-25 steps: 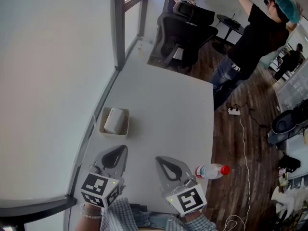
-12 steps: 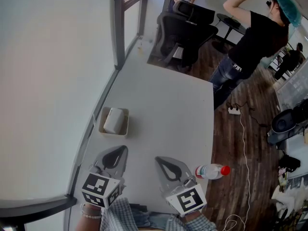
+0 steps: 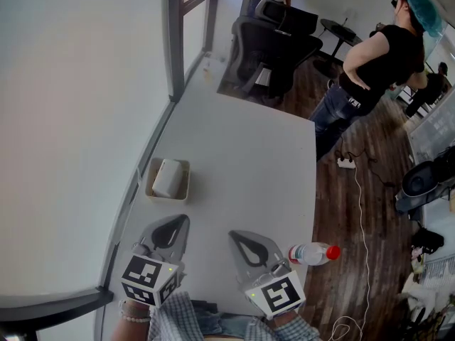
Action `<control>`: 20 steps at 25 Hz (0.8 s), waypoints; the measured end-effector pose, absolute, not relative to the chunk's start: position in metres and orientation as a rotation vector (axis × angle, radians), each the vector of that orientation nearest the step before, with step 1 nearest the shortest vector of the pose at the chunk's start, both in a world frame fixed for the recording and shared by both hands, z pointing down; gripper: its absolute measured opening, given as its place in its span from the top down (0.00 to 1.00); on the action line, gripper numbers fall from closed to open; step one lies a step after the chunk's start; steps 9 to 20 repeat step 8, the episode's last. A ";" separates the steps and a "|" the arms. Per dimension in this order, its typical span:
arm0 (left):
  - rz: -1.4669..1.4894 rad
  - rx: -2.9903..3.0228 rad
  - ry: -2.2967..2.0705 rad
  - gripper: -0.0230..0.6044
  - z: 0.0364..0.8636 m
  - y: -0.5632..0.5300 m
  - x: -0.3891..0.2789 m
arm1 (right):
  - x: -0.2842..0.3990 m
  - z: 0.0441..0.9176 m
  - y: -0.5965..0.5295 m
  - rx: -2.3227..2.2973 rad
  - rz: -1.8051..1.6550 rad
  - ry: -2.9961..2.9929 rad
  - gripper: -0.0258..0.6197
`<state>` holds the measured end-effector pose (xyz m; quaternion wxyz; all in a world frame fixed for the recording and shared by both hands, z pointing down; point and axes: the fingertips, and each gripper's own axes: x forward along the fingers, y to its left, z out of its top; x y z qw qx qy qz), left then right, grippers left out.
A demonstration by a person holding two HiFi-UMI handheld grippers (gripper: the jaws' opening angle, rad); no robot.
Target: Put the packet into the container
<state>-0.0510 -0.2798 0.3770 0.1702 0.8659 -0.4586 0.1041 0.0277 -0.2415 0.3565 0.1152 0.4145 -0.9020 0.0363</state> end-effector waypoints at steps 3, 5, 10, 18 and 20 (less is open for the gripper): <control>0.299 2.462 -1.302 0.96 0.376 -0.280 -0.049 | 0.028 0.356 -0.242 1.211 0.103 -2.644 0.96; 0.302 2.464 -1.297 0.96 0.377 -0.279 -0.048 | 0.029 0.355 -0.242 1.208 0.099 -2.646 0.96; 0.304 2.466 -1.292 0.96 0.378 -0.279 -0.047 | 0.030 0.355 -0.242 1.209 0.097 -2.647 0.96; 0.304 2.466 -1.292 0.96 0.378 -0.279 -0.047 | 0.030 0.355 -0.242 1.209 0.097 -2.647 0.96; 0.304 2.466 -1.292 0.96 0.378 -0.279 -0.047 | 0.030 0.355 -0.242 1.209 0.097 -2.647 0.96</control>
